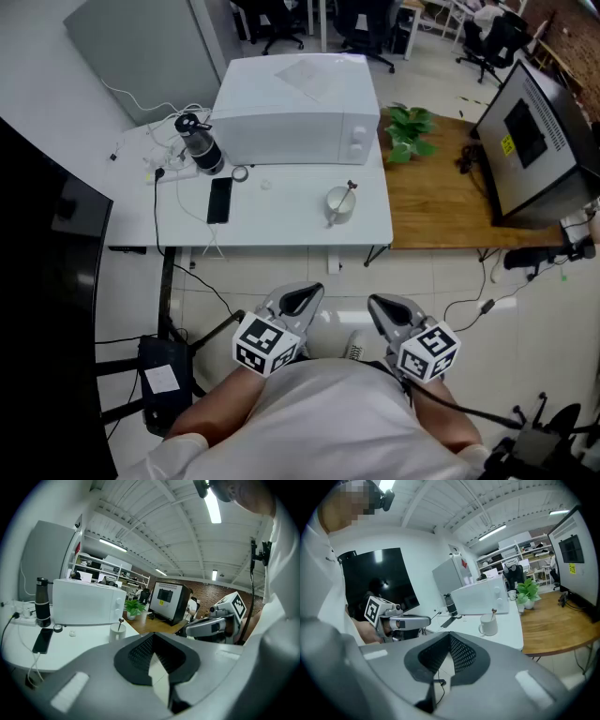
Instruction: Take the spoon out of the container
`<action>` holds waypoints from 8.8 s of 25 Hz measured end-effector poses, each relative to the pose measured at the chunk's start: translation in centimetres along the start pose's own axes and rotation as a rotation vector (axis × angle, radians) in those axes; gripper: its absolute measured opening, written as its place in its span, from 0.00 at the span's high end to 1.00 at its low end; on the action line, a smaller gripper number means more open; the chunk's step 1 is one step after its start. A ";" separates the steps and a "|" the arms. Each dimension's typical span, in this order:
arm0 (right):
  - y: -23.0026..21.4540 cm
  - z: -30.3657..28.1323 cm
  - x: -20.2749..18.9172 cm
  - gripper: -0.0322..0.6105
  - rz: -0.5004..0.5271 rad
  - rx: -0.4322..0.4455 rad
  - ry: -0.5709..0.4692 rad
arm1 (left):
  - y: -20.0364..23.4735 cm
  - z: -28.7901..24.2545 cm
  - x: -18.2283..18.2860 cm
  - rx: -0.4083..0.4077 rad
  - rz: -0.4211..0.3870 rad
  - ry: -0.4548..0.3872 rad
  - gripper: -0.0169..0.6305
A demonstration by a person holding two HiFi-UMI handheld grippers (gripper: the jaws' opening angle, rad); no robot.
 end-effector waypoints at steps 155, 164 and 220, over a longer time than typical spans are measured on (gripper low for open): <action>-15.5 -18.7 14.4 0.87 0.113 -0.058 -0.018 | 20.4 -10.4 8.4 0.042 0.018 0.024 0.97; -15.0 -15.7 15.1 0.87 0.086 -0.075 -0.068 | 19.4 -10.6 8.9 0.029 -0.007 0.013 0.97; -5.1 -0.7 10.0 0.87 0.180 -0.060 -0.191 | 3.9 -2.0 3.1 0.100 -0.072 -0.096 0.97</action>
Point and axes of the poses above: the fingertips, and each gripper's own axes: z backward along the fingers, y to its left, x out of its top, the point moved 6 cm from there along z, backward along the fingers, and after that the axes turned 9 degrees about -x, right-handed, at the moved point
